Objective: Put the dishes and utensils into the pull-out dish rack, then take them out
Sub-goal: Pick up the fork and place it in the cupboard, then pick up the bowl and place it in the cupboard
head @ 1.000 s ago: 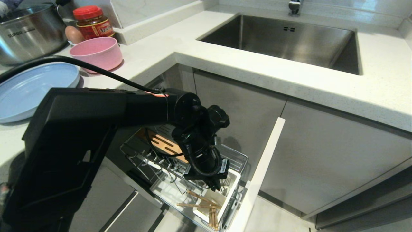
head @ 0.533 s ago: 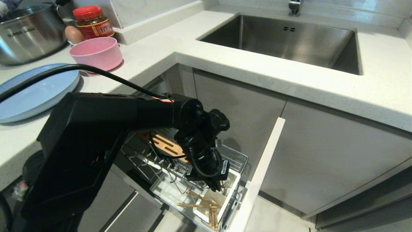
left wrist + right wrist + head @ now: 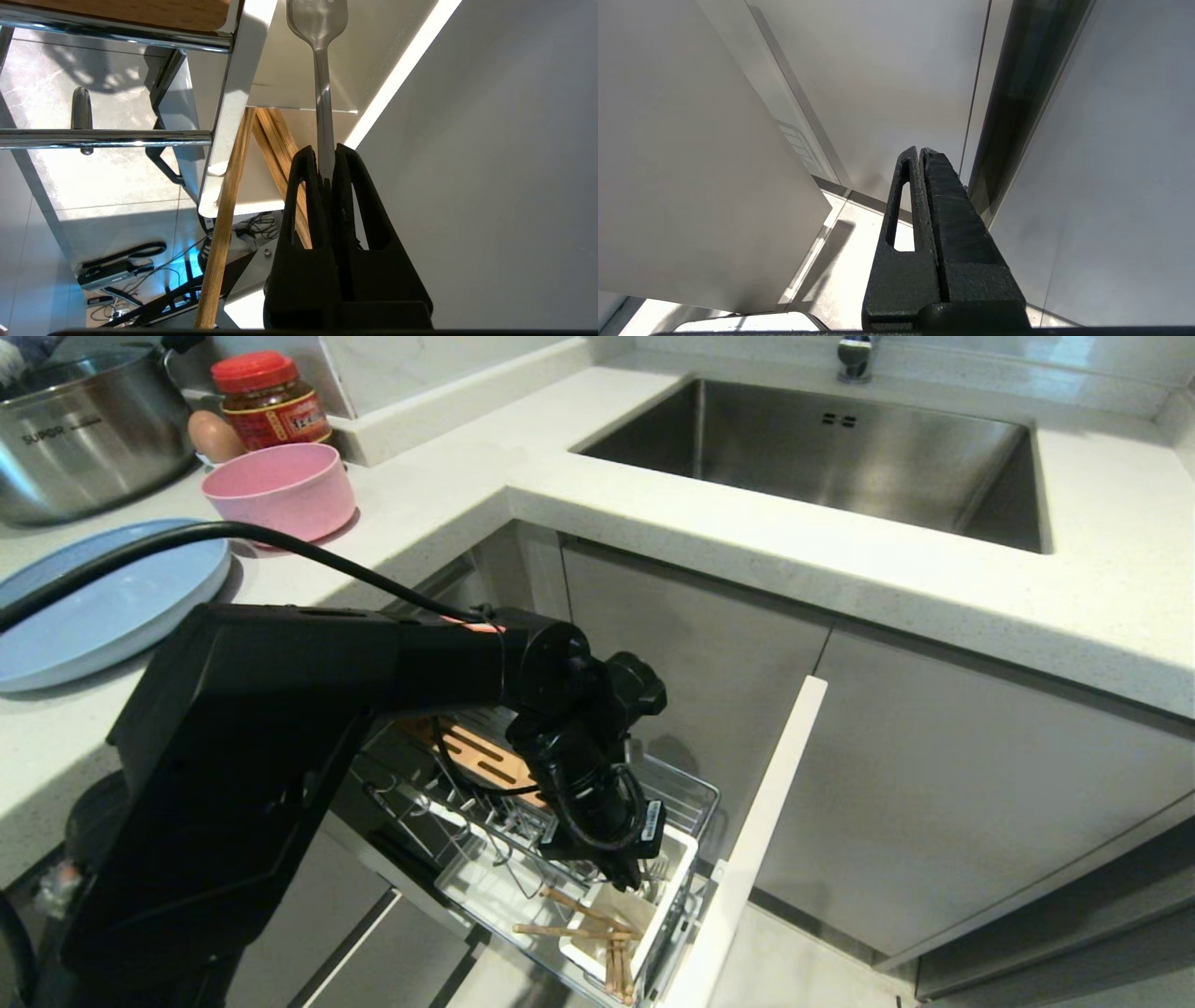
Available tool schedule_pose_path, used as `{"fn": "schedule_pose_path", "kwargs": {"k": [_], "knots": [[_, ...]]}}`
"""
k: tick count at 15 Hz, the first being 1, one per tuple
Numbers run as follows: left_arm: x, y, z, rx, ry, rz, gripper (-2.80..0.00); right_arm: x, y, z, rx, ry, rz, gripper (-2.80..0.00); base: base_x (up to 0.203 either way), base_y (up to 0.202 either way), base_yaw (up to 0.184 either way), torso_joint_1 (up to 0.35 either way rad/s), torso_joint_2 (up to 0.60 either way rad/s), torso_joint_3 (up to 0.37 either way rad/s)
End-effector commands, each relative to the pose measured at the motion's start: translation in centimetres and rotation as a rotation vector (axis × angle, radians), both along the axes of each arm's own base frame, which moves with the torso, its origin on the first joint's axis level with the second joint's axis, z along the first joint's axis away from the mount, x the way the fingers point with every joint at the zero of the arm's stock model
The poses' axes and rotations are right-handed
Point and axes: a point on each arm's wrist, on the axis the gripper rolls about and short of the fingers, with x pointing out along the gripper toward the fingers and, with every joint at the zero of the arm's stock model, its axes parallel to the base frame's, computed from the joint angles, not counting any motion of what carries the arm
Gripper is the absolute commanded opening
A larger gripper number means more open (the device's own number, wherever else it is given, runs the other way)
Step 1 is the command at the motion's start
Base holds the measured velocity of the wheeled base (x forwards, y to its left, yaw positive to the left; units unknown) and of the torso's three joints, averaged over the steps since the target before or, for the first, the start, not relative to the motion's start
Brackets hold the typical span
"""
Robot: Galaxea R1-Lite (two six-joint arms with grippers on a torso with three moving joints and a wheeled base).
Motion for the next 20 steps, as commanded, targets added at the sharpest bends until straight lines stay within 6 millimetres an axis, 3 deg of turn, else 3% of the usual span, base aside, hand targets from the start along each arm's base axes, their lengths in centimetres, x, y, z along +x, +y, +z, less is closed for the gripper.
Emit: {"fn": "schedule_pose_path", "kwargs": {"k": [1,4,5,13,20], "knots": [[-0.2,0.1,0.5,-0.006,-0.005,0.002,-2.8,0.0,0.0,0.0,0.0,-0.005,0.0,-2.8,0.0,0.0,0.0,0.0,0.0,0.0],[-0.4,0.2,0.9,-0.011,-0.012,-0.004,-2.8,0.0,0.0,0.0,0.0,-0.005,0.0,-2.8,0.0,0.0,0.0,0.0,0.0,0.0],[-0.4,0.2,1.0,-0.013,-0.016,-0.008,0.0,0.0,0.0,0.0,0.0,-0.005,0.0,-2.8,0.0,0.0,0.0,0.0,0.0,0.0],[-0.9,0.7,2.7,-0.043,-0.051,-0.008,0.0,0.0,0.0,0.0,0.0,-0.004,0.0,-2.8,0.0,0.0,0.0,0.0,0.0,0.0],[-3.6,3.0,8.9,-0.128,-0.182,0.01,0.0,0.0,0.0,0.0,0.0,-0.004,0.0,-2.8,0.0,0.0,0.0,0.0,0.0,0.0]]}}
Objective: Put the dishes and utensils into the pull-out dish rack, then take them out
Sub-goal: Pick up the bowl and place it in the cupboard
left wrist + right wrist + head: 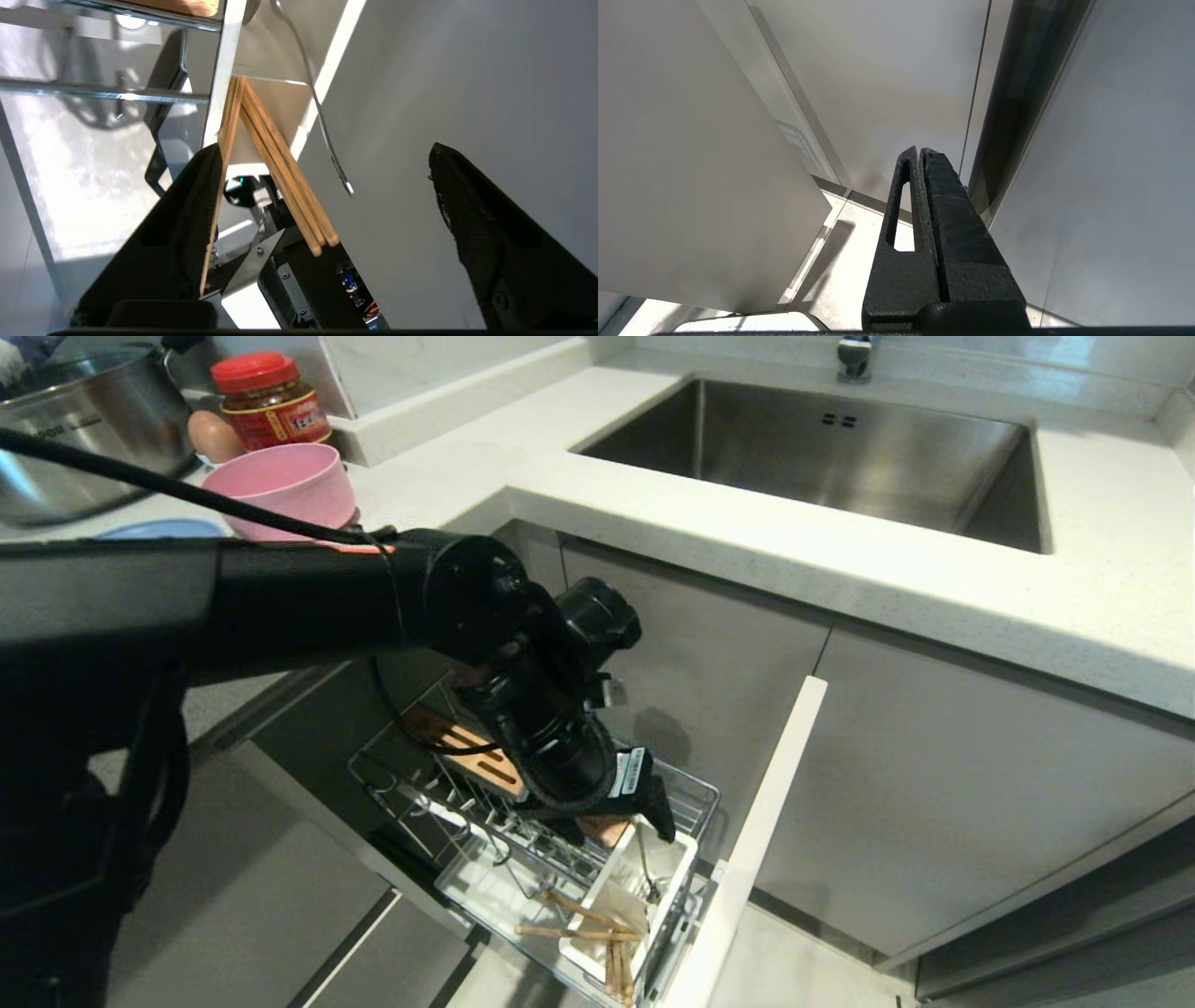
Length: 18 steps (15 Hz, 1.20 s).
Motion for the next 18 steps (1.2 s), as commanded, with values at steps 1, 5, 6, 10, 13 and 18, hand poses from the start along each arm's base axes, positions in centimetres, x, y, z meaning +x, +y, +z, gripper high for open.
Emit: {"fn": "schedule_pose_path", "kwargs": {"k": [1,5,6,10,13,18], "knots": [[-1.7,1.4,3.2,-0.049,-0.062,0.009,-2.8,0.0,0.0,0.0,0.0,-0.006,0.0,-2.8,0.0,0.0,0.0,0.0,0.0,0.0],[-3.7,3.1,6.6,-0.081,-0.163,0.06,-2.8,0.0,0.0,0.0,0.0,-0.006,0.0,-2.8,0.0,0.0,0.0,0.0,0.0,0.0],[-4.3,3.7,7.6,-0.097,-0.189,0.066,-2.8,0.0,0.0,0.0,0.0,-0.006,0.0,-2.8,0.0,0.0,0.0,0.0,0.0,0.0],[-7.1,6.1,11.2,-0.173,-0.288,0.09,-2.8,0.0,0.0,0.0,0.0,-0.006,0.0,-2.8,0.0,0.0,0.0,0.0,0.0,0.0],[-9.1,8.4,13.9,-0.212,-0.411,0.145,-2.8,0.0,0.0,0.0,0.0,-0.005,0.0,-2.8,0.0,0.0,0.0,0.0,0.0,0.0],[-9.3,11.6,16.9,-0.264,-0.636,0.339,-2.8,0.0,0.0,0.0,0.0,-0.006,0.0,-2.8,0.0,0.0,0.0,0.0,0.0,0.0]]}}
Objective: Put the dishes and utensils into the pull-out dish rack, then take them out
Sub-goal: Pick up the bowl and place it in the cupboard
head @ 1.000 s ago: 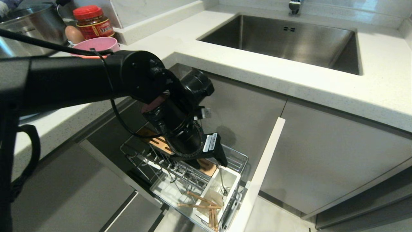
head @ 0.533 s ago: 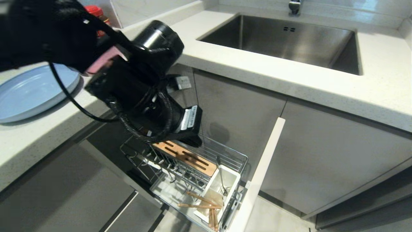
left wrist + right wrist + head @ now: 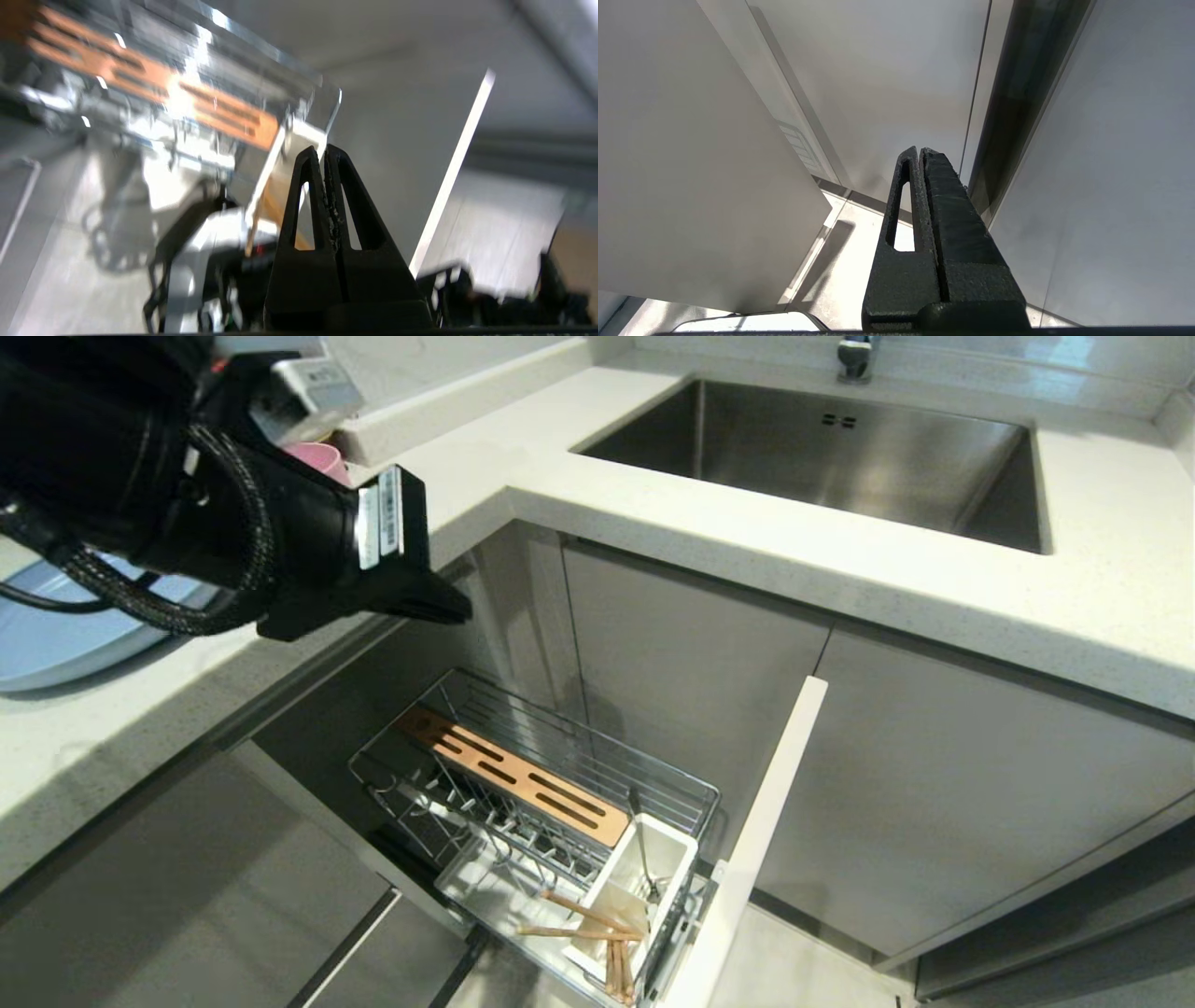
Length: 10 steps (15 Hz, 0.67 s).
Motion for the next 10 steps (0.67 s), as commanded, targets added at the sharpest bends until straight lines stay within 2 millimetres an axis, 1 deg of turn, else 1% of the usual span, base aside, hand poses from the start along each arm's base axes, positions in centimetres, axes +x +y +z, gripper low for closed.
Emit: {"fn": "schedule_pose_path", "kwargs": {"k": [1,2,4,5,8,10], "knots": [[-0.4,1.5,1.8,-0.065,-0.118,0.06,-2.8,0.0,0.0,0.0,0.0,-0.004,0.0,-2.8,0.0,0.0,0.0,0.0,0.0,0.0],[-0.3,1.7,2.4,-0.067,-0.179,0.099,-2.8,0.0,0.0,0.0,0.0,-0.006,0.0,-2.8,0.0,0.0,0.0,0.0,0.0,0.0],[0.5,2.6,2.6,0.003,-0.25,0.244,-2.8,0.0,0.0,0.0,0.0,-0.005,0.0,-2.8,0.0,0.0,0.0,0.0,0.0,0.0],[1.0,3.1,3.0,-0.002,-0.293,0.301,-2.8,0.0,0.0,0.0,0.0,-0.006,0.0,-2.8,0.0,0.0,0.0,0.0,0.0,0.0],[1.2,4.1,3.6,0.002,-0.346,0.353,-2.8,0.0,0.0,0.0,0.0,-0.006,0.0,-2.8,0.0,0.0,0.0,0.0,0.0,0.0],[2.1,4.9,3.8,0.031,-0.383,0.385,-2.8,0.0,0.0,0.0,0.0,-0.006,0.0,-2.8,0.0,0.0,0.0,0.0,0.0,0.0]]}}
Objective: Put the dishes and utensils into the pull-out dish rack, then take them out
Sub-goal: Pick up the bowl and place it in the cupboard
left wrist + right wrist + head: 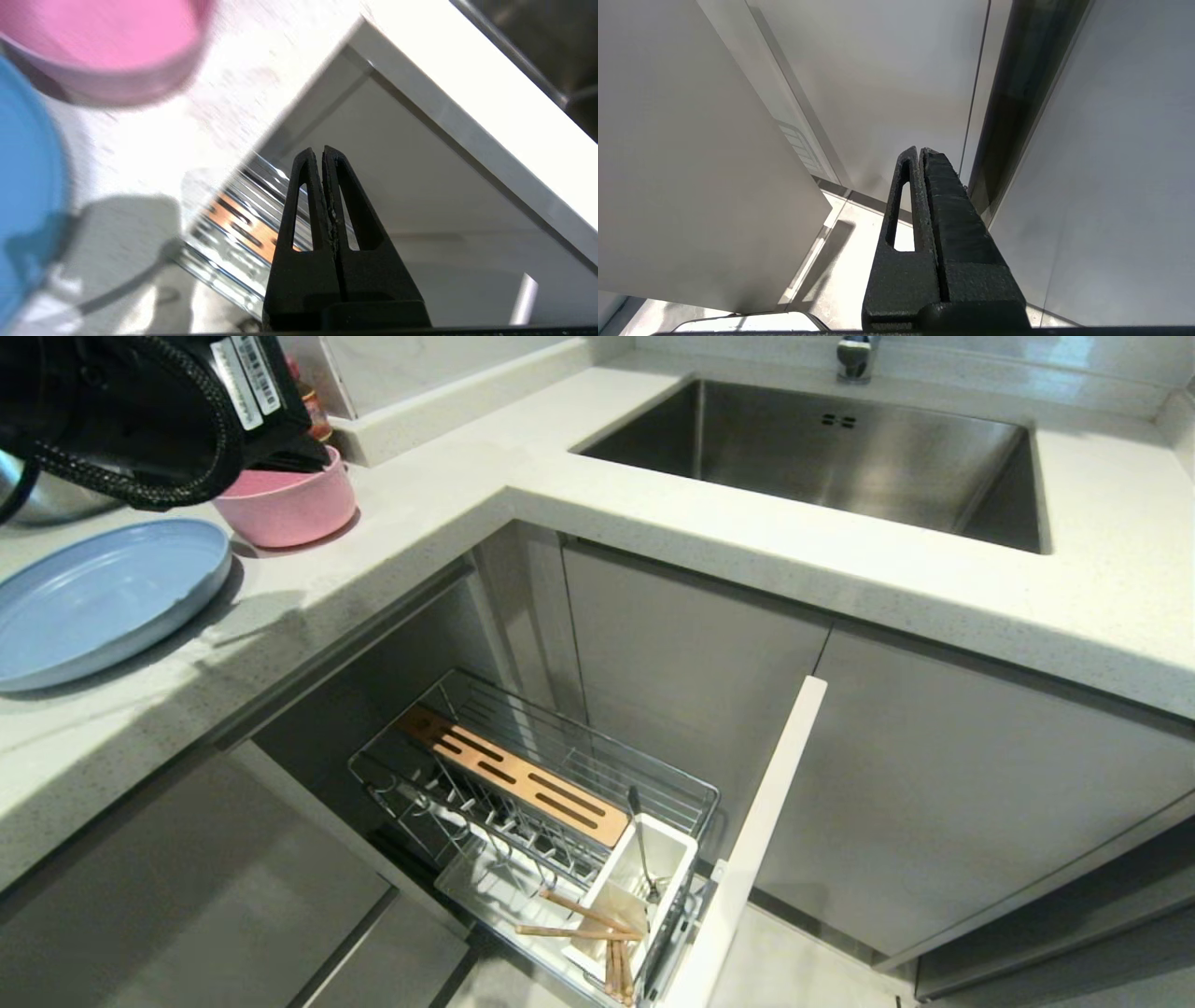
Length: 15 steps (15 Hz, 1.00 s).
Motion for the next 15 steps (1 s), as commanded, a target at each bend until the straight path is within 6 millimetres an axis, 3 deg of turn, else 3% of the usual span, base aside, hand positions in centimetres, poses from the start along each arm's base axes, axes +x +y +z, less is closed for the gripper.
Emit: {"fn": "schedule_pose_path", "kwargs": {"k": [1,6,7,15], "knots": [[1.4,0.6,0.4,0.021,-0.068,0.038,-2.8,0.0,0.0,0.0,0.0,-0.005,0.0,-2.8,0.0,0.0,0.0,0.0,0.0,0.0],[3.8,2.4,0.3,0.083,-0.122,0.138,-2.8,0.0,0.0,0.0,0.0,-0.005,0.0,-2.8,0.0,0.0,0.0,0.0,0.0,0.0],[4.1,2.3,0.1,0.092,-0.114,0.137,0.0,0.0,0.0,0.0,0.0,-0.005,0.0,-2.8,0.0,0.0,0.0,0.0,0.0,0.0],[8.1,2.0,-0.9,0.082,-0.175,0.164,0.0,0.0,0.0,0.0,0.0,-0.004,0.0,-2.8,0.0,0.0,0.0,0.0,0.0,0.0]]}}
